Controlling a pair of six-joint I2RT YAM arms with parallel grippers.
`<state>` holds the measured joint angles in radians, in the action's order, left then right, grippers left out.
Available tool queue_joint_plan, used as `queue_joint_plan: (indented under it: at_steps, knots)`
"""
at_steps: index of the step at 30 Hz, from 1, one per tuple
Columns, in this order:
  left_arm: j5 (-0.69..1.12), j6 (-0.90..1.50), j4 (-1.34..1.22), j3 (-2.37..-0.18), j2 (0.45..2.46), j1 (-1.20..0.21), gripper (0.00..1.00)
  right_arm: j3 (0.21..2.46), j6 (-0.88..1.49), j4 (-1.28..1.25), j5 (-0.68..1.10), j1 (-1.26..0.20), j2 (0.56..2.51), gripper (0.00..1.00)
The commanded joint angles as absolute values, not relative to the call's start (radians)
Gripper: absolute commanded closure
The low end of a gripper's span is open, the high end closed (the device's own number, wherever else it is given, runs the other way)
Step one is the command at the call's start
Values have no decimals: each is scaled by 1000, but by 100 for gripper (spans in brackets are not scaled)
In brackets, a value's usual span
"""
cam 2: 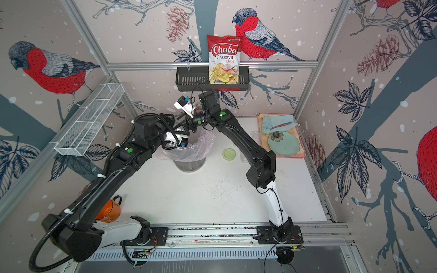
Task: Empty moldy mung beans from jars
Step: Pour the moldy mung beans from the jar into the trash bin.
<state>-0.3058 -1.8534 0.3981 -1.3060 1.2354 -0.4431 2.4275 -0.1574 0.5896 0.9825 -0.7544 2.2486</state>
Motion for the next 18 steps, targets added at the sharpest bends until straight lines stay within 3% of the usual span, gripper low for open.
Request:
queue_joint_plan:
  at_steps: [1,18]
  knots:
    - [-312,-1793,-280,-1342,1232,-451,3,2419,-265,759,962,-786,2274,64]
    - [-283,-1725,-403,-1318,1240,-458,3,2426,-308,819,959,-811,2295,54]
